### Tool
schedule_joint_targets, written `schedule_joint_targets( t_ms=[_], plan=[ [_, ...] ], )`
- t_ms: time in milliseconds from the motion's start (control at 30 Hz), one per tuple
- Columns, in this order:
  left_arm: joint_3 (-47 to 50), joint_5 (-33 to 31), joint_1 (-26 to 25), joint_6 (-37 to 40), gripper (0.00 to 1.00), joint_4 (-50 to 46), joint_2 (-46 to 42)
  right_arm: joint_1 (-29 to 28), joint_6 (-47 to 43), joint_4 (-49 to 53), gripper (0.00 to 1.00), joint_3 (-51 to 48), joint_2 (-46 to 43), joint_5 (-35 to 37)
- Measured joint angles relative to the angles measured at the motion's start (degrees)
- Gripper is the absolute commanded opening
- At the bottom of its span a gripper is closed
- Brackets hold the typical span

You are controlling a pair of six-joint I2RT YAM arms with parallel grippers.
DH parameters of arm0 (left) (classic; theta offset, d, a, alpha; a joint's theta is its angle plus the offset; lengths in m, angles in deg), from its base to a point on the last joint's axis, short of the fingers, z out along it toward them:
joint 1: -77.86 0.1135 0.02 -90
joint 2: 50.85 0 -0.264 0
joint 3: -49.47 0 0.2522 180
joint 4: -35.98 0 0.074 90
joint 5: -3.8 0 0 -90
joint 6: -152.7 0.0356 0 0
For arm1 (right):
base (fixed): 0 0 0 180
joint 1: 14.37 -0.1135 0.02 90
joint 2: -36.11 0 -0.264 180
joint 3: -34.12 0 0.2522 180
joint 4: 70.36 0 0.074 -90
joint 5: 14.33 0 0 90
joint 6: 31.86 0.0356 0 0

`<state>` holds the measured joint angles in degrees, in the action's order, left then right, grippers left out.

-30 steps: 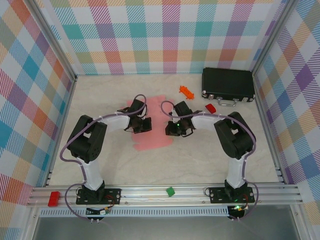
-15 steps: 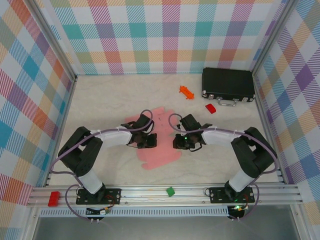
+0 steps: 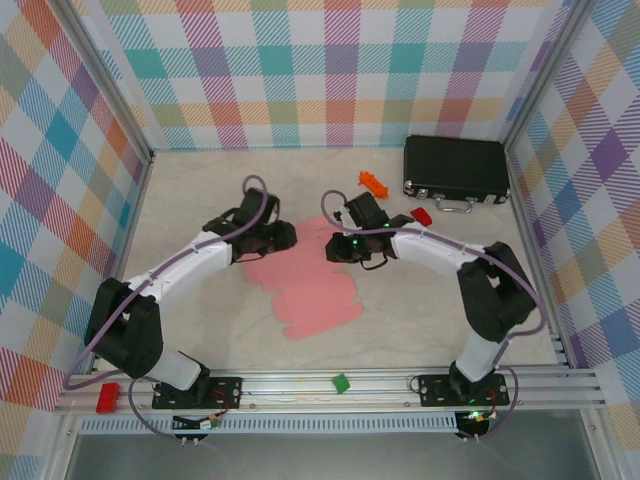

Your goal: Fold the paper box

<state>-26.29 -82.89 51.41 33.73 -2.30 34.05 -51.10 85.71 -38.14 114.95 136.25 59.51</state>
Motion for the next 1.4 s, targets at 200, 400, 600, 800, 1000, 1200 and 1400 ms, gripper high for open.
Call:
schedule_joint_targets(
  t_ms=[200, 400, 600, 800, 1000, 1200, 1400],
  plan=[
    [0.24, -1.51, 9.18, 0.33, 0.46, -1.2, 1.46, 0.0, 0.04, -0.92, 0.14, 2.91, 8.44, -3.45],
    [-1.73, -1.46, 12.87, 2.58, 0.54, -2.05, 8.17, 0.0, 0.09, -1.05, 0.13, 3.06, 11.93, -4.15],
    [-4.83, -1.9, 13.27, 3.54, 0.6, -2.75, 13.4, 0.0, 0.68, -2.14, 0.13, 2.67, 12.57, -4.09],
    [-7.56, -1.95, 13.27, 3.74, 0.6, -3.06, 17.62, 0.0, 1.11, -2.6, 0.13, 1.86, 12.59, -4.11],
    [-9.31, -1.88, 13.27, 3.52, 0.56, -4.61, 20.96, 0.0, 1.6, -2.6, 0.13, 1.86, 12.59, -4.13],
    [-9.44, 1.03, 13.27, 3.26, 0.51, -5.14, 21.0, -0.07, 1.81, -2.62, 0.13, 1.86, 12.7, -4.15],
    [-9.94, 3.1, 13.09, 3.63, 0.43, -5.18, 21.0, -0.11, 1.99, -2.78, 0.13, 1.88, 12.98, -4.42]
  ],
)
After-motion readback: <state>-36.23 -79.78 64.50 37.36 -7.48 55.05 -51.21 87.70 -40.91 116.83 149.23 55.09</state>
